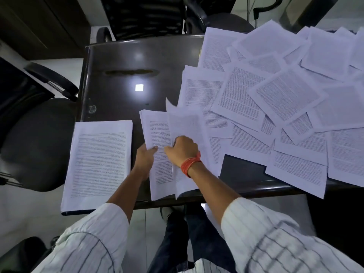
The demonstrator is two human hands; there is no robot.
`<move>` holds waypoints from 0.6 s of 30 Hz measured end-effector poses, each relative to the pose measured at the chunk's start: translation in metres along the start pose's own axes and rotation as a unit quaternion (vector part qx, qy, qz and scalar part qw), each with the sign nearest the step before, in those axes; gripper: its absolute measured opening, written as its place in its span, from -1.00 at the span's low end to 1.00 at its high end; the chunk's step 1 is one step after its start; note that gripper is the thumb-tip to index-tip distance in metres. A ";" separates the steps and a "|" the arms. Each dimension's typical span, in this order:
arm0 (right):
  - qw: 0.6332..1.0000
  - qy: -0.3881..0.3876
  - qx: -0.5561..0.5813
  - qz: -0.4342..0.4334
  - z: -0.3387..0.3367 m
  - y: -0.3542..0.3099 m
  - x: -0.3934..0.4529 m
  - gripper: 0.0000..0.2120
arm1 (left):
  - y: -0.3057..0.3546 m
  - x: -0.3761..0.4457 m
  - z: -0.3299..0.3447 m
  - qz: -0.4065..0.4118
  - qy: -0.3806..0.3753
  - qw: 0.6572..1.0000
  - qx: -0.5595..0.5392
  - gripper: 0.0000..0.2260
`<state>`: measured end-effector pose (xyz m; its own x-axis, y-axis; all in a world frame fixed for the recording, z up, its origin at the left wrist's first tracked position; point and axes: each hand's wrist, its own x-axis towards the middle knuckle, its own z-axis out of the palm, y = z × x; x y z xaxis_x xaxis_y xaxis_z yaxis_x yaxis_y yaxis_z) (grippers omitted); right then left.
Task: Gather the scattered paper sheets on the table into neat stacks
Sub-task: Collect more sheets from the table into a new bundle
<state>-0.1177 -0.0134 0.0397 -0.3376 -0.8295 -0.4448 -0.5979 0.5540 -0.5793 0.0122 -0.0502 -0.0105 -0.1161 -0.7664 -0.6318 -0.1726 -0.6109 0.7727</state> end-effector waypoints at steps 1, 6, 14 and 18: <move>1.000 -0.023 -0.003 0.006 0.009 -0.001 0.004 -0.74 | -0.001 -0.001 0.000 -0.003 -0.005 1.000 -0.021 -0.80; 0.997 -0.075 -0.032 0.001 0.042 -0.006 0.020 -0.58 | 0.006 0.004 -0.006 -0.056 -0.087 0.993 -0.061 -0.29; 0.982 0.055 0.178 -0.004 0.004 0.028 0.027 -0.55 | 0.024 0.008 -0.011 -0.018 -0.027 0.999 -0.017 -0.79; 0.945 0.125 0.269 0.139 -0.031 0.045 0.056 -0.16 | 0.045 0.007 -0.015 0.023 -0.033 0.999 -0.028 -0.82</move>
<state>-0.1858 -0.0367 0.0101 -0.6284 -0.6005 -0.4945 -0.0277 0.6525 -0.7572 0.0184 -0.0861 0.0205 -0.1881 -0.7799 -0.5970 -0.1114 -0.5870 0.8019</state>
